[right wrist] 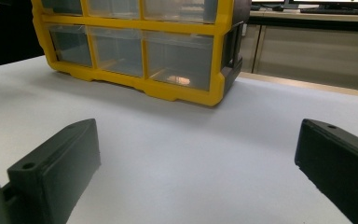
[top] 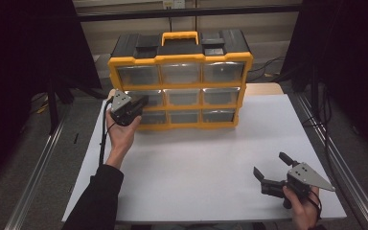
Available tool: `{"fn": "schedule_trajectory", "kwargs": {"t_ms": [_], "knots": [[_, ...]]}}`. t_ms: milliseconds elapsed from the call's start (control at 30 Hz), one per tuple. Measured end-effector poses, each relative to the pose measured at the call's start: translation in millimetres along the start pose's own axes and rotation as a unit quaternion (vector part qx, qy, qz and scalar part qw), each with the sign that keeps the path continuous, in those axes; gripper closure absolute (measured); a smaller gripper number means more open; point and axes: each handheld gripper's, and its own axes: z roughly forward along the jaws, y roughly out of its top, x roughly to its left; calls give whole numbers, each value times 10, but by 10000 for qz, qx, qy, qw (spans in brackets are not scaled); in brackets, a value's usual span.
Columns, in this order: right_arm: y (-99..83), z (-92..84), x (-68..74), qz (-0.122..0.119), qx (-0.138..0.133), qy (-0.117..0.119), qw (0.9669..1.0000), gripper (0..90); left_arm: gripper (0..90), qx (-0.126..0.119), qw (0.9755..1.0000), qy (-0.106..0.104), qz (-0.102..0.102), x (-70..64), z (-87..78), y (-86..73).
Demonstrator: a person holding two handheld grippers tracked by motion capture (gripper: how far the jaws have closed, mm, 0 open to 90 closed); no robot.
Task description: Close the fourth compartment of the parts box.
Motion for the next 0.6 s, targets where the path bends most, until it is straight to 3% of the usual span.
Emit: {"fn": "schedule_trajectory", "kwargs": {"t_ms": [167, 200, 367, 600], "knots": [[7, 8, 12, -33, -4, 1, 10000, 0, 843, -28, 10000, -67, 24, -31, -33, -12], [9, 7, 16, -22, -7, 4, 10000, 0, 813, 13, 9999, -25, 106, -32, -50, -8], [9, 1, 16, -30, -13, -4, 10000, 0, 702, -24, 9998, -135, 122, -47, -96, 2], [12, -4, 18, -17, -10, -34, 10000, 0, 406, -61, 9997, -203, -83, -76, -127, -53]]}}
